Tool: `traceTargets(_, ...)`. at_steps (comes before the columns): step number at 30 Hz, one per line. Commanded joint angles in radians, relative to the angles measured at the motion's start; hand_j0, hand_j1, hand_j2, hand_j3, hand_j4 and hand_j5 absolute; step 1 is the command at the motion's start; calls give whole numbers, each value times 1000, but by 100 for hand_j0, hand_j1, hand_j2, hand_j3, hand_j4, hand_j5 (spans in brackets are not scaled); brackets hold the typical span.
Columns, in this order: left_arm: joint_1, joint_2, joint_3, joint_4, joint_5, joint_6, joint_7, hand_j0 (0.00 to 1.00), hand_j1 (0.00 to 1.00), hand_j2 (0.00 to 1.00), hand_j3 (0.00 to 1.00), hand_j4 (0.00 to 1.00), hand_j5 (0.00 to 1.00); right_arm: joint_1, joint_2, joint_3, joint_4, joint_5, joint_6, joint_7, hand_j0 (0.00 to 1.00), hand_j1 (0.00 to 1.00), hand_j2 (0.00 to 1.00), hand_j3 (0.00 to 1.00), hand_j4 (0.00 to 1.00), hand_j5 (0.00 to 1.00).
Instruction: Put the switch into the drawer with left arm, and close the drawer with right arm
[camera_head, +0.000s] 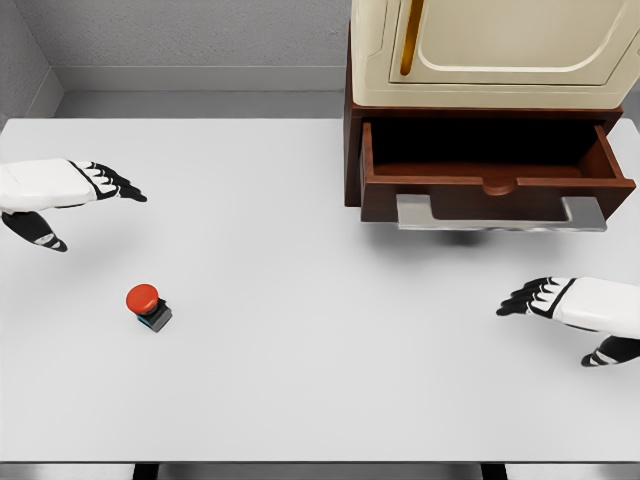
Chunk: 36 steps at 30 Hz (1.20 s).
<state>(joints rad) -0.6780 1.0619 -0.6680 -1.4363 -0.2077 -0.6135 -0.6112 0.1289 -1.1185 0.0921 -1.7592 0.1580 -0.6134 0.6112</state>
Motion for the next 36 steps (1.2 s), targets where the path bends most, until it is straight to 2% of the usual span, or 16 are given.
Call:
traceTargets(1,0,1,-1,-1,5,3,0,100,100,100,100,100,100,0,-1,0,0,-8,3,0,100,100,100,100,100,100)
traceTargets(3,0,1,-1,-1,5,3,0,100,100,100,100,100,100,-2,-1,0,0,-8,3,0,100,100,100,100,100,100)
traceTargets(7,26,15,-5,-70,5,3,0,100,100,100,100,100,100,-2,-1,-15,0,-6,3,0,100,100,100,100,100,100)
traceTargets(10,32,15,-16,-70,5,3,0,100,100,100,100,100,100,21,0,-146,3,-8,3,0,100,100,100,100,100,100)
traceTargets(11,32,13,-50,-72,5,3,0,100,100,100,100,100,100,40,14,-181,4,-8,3,0,100,100,100,100,100,100)
traceTargets(14,32,12,-114,-116,5,3,0,100,100,100,100,100,100,133,69,-314,4,-6,3,0,100,100,100,100,100,100)
traceTargets(15,51,16,-119,-124,5,3,0,100,100,100,100,100,100,158,80,-367,4,-6,3,0,100,100,100,100,100,100)
traceTargets(18,75,15,-130,-138,5,3,0,100,100,100,100,100,100,317,112,-529,4,-6,3,0,100,100,100,100,100,100)
traceTargets(20,75,15,-148,-134,1,3,0,100,100,100,100,100,100,413,180,-627,1,-6,3,0,100,100,100,100,100,100)
traceTargets(23,75,9,-148,-136,1,3,0,100,100,100,100,100,100,506,301,-773,1,-6,3,0,100,100,100,100,100,100)
traceTargets(26,75,3,-148,-136,1,3,0,100,100,100,100,100,100,512,385,-876,1,-6,3,0,100,100,100,100,100,100)
traceTargets(27,75,3,-148,-136,1,3,0,98,98,98,98,98,98,534,393,-894,1,-9,3,0,100,100,100,100,100,100)
traceTargets(29,75,-2,-148,-136,1,3,0,93,93,93,93,93,93,534,396,-900,0,-11,3,0,100,100,100,100,100,100)
traceTargets(32,75,-10,-148,-133,-1,3,0,92,92,92,92,92,92,500,425,-900,0,-9,3,0,100,100,100,100,100,100)
traceTargets(34,75,-10,-148,-128,-4,3,0,90,90,90,90,90,90,488,502,-922,1,-3,3,0,100,100,100,100,100,100)
traceTargets(36,77,-10,-163,-127,-27,3,0,86,86,86,86,86,86,485,565,-920,0,31,3,0,95,95,95,95,95,95)
